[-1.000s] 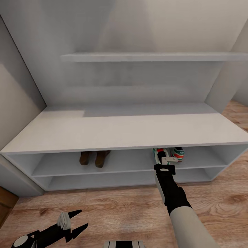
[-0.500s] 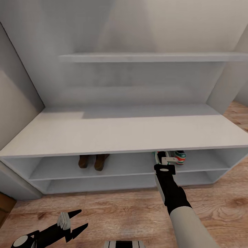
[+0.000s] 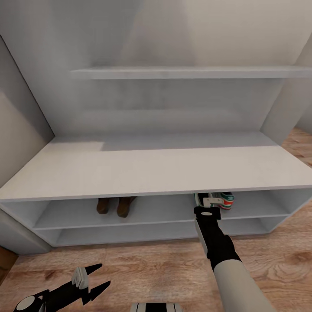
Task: Pick up the two gym shoes and the two sandals from the corridor floor and place them onto the hallstand (shoe rack) in the corridor, making sure they are on the rack and not on the floor. Arrange them so the two gym shoes are next to each other and the two sandals are next to each other.
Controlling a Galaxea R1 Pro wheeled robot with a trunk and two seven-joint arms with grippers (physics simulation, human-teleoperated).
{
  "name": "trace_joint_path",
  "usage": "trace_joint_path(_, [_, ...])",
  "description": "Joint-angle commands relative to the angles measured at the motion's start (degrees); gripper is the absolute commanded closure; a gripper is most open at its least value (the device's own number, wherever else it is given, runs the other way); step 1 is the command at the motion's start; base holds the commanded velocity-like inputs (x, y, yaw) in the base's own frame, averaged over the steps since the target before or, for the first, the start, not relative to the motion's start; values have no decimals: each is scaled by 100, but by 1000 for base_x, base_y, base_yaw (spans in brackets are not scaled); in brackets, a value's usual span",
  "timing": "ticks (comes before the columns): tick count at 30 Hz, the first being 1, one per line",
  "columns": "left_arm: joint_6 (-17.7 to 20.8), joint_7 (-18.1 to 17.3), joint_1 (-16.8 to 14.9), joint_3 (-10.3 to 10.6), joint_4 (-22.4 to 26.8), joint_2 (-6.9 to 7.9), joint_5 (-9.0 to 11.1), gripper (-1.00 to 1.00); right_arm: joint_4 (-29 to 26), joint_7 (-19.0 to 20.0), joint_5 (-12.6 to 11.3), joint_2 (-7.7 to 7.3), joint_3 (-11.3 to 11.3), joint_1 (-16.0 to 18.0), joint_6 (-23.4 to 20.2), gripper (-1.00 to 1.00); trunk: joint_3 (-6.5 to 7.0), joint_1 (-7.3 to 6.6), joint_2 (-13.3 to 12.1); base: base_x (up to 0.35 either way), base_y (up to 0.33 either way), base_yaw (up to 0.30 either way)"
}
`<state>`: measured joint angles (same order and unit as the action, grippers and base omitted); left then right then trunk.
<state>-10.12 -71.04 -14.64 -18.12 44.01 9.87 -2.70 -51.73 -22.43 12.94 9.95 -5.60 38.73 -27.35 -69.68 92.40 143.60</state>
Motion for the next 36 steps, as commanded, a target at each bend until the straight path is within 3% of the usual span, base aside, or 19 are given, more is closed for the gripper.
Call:
trace_joint_path(1, [-53, -16, -4, -16, 1, -3, -29, -100, -6, 11, 51, 5, -11, 3, -42, 100, -4, -1, 2, 27, -12, 0])
trace_joint_path(36, [-54, -24, -4, -18, 2, 6, -13, -100, -4, 11, 51, 5, -11, 3, -42, 100, -4, -1, 2, 46, -29, 0])
